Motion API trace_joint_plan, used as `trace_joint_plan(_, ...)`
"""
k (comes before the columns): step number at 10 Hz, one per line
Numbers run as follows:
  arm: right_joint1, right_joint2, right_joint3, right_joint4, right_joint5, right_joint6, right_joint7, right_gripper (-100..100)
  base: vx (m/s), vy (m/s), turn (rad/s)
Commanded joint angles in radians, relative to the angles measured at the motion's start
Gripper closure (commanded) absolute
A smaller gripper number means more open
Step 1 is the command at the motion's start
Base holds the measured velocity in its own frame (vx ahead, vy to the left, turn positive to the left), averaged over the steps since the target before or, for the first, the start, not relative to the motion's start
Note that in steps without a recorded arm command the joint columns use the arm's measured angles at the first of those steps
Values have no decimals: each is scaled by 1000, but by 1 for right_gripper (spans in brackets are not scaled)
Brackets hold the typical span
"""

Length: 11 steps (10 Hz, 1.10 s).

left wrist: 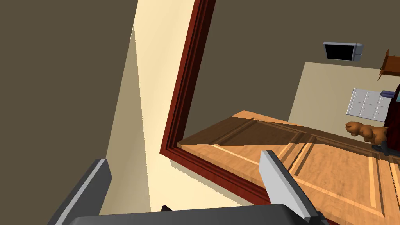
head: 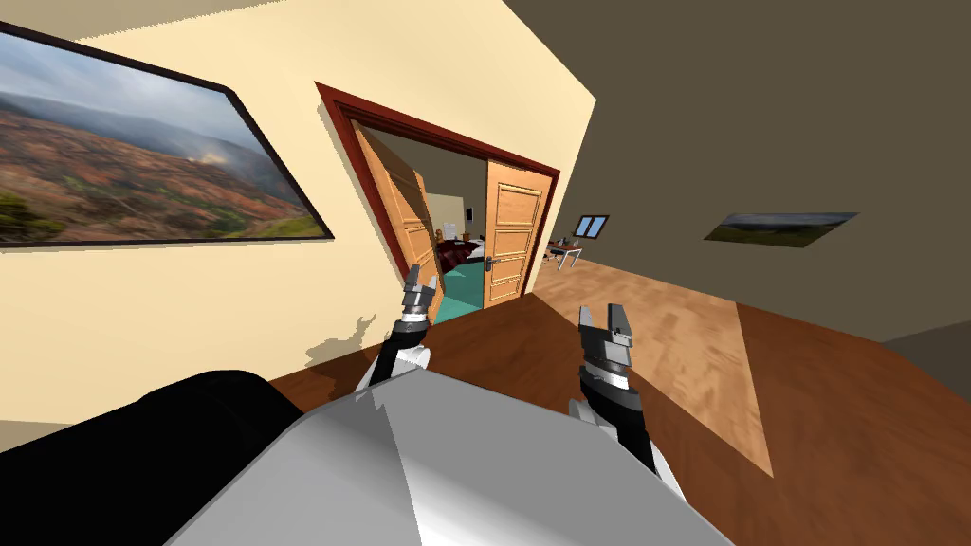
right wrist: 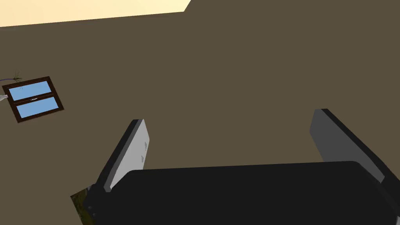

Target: Push the door open

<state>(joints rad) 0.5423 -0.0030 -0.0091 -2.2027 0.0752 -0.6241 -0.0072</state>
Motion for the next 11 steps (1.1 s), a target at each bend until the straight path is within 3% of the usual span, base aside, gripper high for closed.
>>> trace_joint_plan(1, -20, -10, 5, 31, 0, 9, -5, -100, 79, 40, 67)
trace_joint_plan(9, -102, -40, 23, 155, -2, 44, -26, -100, 148, -19, 63)
trace_joint_plan(11, -144, -52, 32, 218, -2, 62, -36, -100, 135, -6, 109)
